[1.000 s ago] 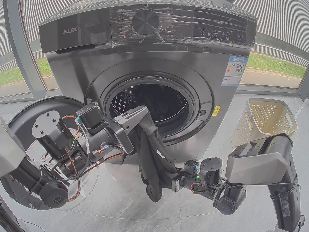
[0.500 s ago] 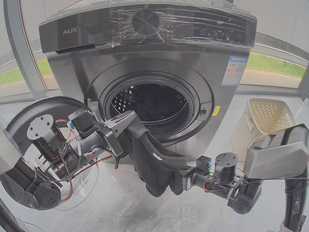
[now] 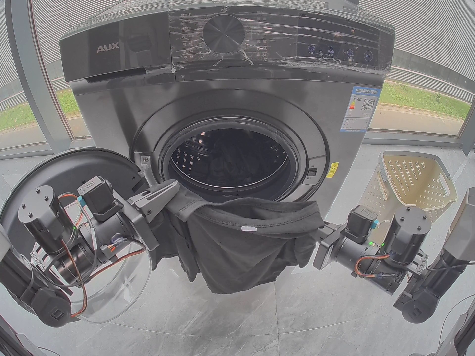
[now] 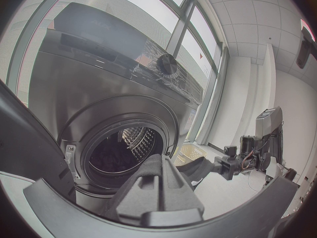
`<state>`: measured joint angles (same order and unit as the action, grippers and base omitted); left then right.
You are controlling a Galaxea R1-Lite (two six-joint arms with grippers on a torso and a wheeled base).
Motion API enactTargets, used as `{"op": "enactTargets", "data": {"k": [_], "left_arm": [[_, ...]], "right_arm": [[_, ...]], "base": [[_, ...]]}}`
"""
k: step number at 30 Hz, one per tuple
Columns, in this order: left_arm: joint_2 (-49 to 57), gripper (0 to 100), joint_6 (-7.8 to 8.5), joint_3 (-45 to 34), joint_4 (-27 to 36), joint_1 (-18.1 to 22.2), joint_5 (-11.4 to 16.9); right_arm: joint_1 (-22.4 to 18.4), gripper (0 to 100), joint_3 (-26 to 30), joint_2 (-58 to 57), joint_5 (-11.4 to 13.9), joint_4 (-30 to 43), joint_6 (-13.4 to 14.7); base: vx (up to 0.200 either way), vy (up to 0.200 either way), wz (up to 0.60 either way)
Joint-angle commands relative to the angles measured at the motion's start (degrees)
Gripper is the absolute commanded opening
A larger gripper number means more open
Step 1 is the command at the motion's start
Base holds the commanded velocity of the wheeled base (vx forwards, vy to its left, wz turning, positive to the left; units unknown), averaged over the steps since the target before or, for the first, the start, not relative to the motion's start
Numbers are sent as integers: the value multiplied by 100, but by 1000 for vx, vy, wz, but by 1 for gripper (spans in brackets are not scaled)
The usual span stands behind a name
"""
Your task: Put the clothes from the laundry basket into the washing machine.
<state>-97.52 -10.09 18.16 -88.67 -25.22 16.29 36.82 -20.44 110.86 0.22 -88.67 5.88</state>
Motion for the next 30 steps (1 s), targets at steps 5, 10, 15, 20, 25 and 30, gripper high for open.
{"op": "enactTargets", "data": {"k": [5, 10, 15, 20, 25, 30], "left_arm": [[146, 0, 289, -199, -1, 88, 41], [208, 0, 333, -278, -10, 140, 41], [216, 0, 333, -305, -1, 132, 41], [216, 0, 341, -322, -10, 132, 41], [208, 0, 341, -331, -1, 132, 41], [199, 0, 341, -331, -1, 132, 41]], "right_arm": [[1, 0, -337, -425, -198, -1, 36], [-8, 0, -355, -451, -207, -1, 45], [10, 0, -355, -425, -215, -1, 89], [-17, 0, -346, -407, -215, -1, 89], [1, 0, -329, -407, -215, -1, 89], [1, 0, -311, -407, -215, -1, 89]], "base": [[0, 0, 0], [0, 0, 0], [0, 0, 0], [0, 0, 0], [0, 0, 0], [0, 0, 0]]}}
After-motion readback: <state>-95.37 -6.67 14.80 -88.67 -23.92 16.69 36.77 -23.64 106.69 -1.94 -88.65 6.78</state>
